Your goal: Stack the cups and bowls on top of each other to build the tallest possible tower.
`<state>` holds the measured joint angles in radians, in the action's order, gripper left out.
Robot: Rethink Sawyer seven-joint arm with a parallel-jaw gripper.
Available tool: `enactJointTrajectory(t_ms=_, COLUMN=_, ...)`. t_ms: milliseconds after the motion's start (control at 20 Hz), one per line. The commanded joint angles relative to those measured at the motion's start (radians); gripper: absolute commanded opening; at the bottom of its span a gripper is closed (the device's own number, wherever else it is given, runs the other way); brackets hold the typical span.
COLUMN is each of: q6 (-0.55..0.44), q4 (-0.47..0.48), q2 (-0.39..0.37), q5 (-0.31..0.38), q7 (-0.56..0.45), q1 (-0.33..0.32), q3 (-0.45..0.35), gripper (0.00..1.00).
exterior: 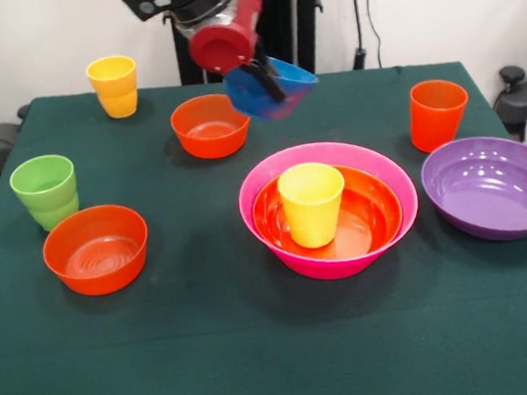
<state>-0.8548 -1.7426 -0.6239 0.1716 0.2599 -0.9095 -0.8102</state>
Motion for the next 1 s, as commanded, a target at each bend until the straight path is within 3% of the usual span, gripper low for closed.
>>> enactJointTrajectory(t_ms=50, q6=0.187, q4=-0.030, q2=0.028, q5=-0.040, q7=0.323, q1=0.091, q3=0.034, gripper=0.00)
enactJointTrajectory(t_ms=500, q6=0.355, q4=-0.036, q2=0.073, q5=-0.035, q7=0.387, q1=0.112, q3=0.068, gripper=0.00)
enactJointTrajectory(t_ms=1000, q6=0.340, q4=-0.001, q2=0.097, q5=-0.015, q7=0.340, q1=0.101, q3=0.083, gripper=0.00)
